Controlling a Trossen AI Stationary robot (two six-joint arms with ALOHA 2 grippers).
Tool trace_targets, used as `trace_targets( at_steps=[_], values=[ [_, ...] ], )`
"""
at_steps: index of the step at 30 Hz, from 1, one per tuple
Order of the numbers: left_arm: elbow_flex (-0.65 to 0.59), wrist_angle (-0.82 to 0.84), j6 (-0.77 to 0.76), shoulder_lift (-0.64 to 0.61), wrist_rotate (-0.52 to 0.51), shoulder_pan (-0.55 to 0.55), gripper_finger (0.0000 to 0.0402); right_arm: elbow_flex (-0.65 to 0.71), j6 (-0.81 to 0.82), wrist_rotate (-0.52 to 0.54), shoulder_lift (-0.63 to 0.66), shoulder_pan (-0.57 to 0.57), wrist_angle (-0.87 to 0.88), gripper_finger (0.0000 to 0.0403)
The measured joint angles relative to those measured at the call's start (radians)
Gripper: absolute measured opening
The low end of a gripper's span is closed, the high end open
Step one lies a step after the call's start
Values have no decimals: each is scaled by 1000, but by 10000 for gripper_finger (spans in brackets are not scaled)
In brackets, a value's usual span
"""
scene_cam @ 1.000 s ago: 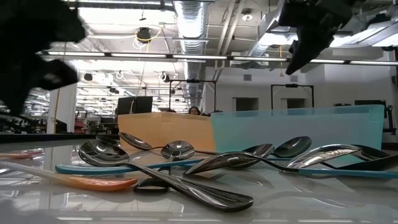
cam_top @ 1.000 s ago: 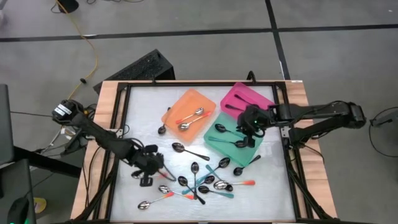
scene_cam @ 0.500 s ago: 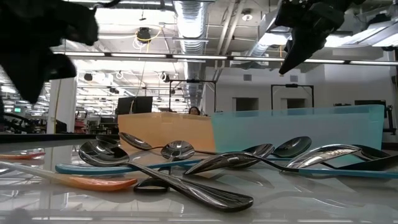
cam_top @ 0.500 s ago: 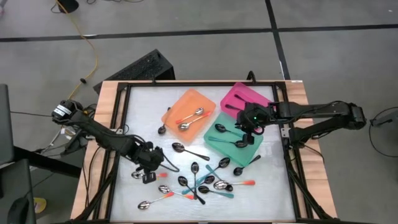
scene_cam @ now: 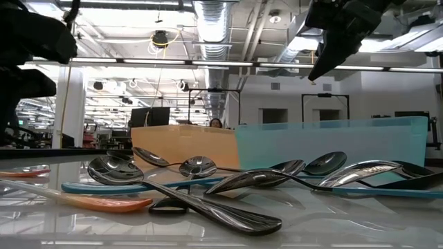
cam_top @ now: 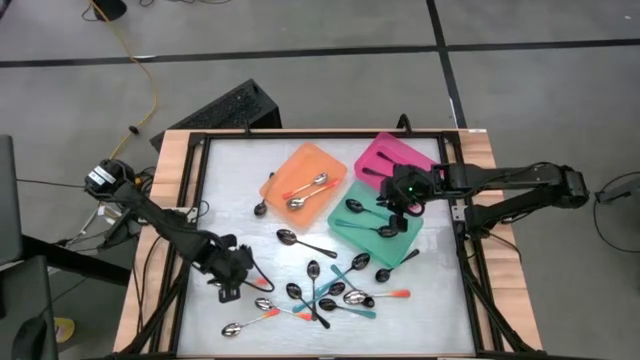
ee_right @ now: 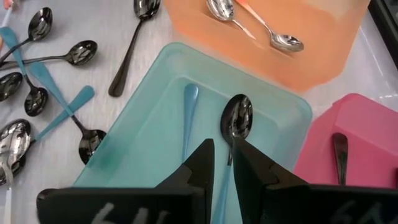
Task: Sort silverware by color (type)
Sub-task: Put the orange spoon into the orange bin
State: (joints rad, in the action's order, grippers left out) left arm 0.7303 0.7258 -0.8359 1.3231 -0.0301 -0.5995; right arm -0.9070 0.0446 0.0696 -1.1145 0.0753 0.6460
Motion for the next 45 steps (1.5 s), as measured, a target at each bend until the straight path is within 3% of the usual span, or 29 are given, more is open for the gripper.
trace_targets(
  at_steps=[15,24,28,37,42,45],
  values=[
    [2,-46,-29,172,38,-75,156,0,26,0,0,0,0,68],
    [8,-38,-14,236,68,-57,53,0,26,1,0,0,-3,68],
    [0,-45,-24,200,71,-19,7,0,26,4,0,7,-13,68],
    [-2,-73,-81,26,-11,80,1,-1,-24,0,51,80,-88,68],
    [0,-82,-145,-78,-106,138,0,-1,-39,-3,90,133,-121,68],
    [0,-110,-164,-136,-164,180,0,-1,-61,-67,97,170,-213,68]
  ],
)
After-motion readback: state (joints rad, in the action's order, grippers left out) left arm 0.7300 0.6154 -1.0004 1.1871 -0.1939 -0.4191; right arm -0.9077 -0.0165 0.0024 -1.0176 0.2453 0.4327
